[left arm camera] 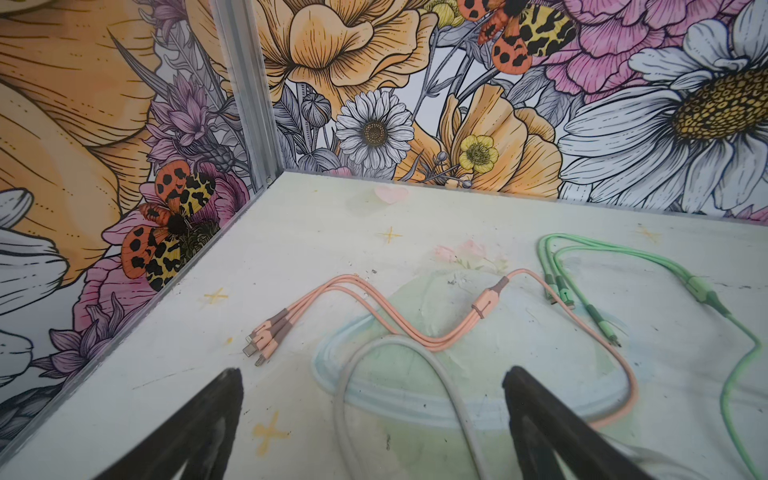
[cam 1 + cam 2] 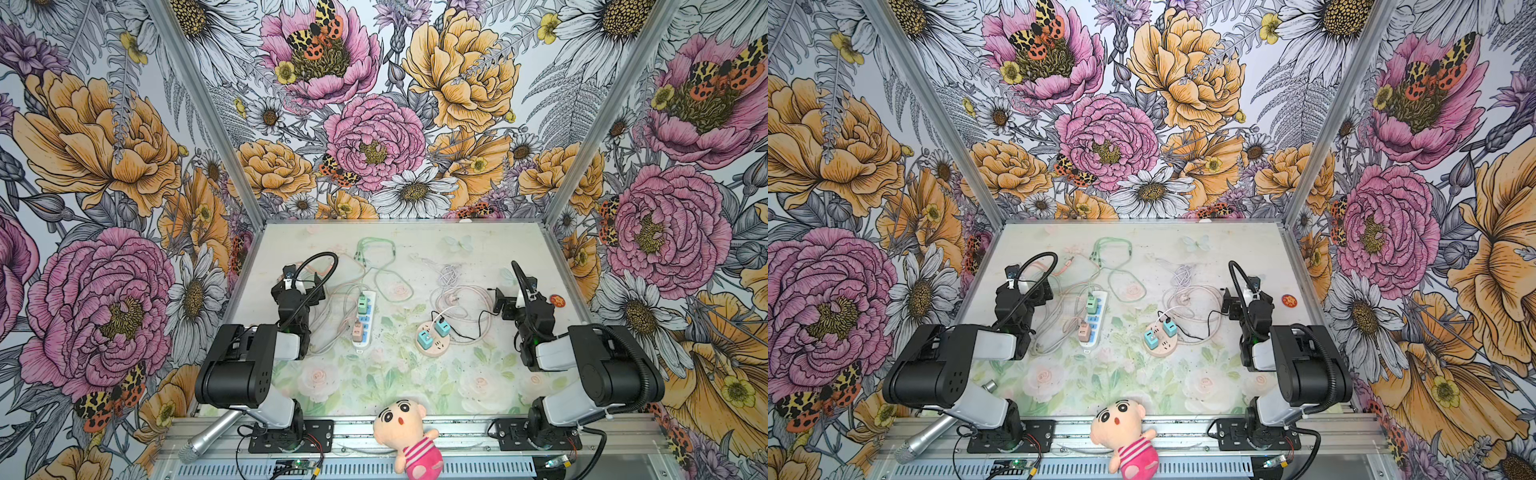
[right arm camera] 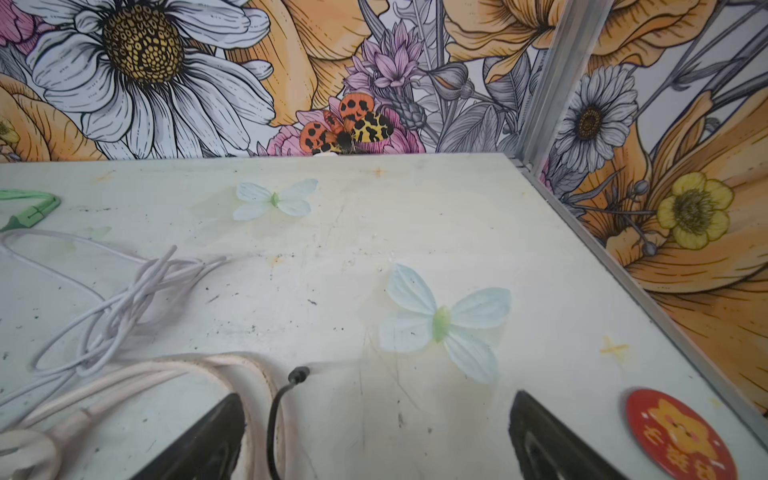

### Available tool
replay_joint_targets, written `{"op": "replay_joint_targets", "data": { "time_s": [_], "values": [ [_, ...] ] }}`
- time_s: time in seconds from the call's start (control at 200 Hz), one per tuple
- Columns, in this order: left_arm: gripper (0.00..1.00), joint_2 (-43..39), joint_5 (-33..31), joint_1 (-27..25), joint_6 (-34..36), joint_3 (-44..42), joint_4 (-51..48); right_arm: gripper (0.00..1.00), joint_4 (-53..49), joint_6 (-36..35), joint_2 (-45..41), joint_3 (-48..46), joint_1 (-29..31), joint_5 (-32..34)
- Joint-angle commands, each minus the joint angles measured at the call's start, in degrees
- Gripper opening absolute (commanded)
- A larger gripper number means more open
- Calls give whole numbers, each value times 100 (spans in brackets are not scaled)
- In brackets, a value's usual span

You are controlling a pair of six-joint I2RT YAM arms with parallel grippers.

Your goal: Insert the plug

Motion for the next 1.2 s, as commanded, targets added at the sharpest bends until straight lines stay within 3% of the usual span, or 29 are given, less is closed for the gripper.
{"op": "replay_joint_targets", "data": {
  "time_s": [0.0, 1.191],
  "values": [
    [99, 3, 78, -31, 68, 69, -1, 99, -625, -46, -67, 644, -16, -68],
    [99, 4, 76, -26, 68, 70, 0, 100, -792, 28, -51, 721, -17, 126]
  ]
}}
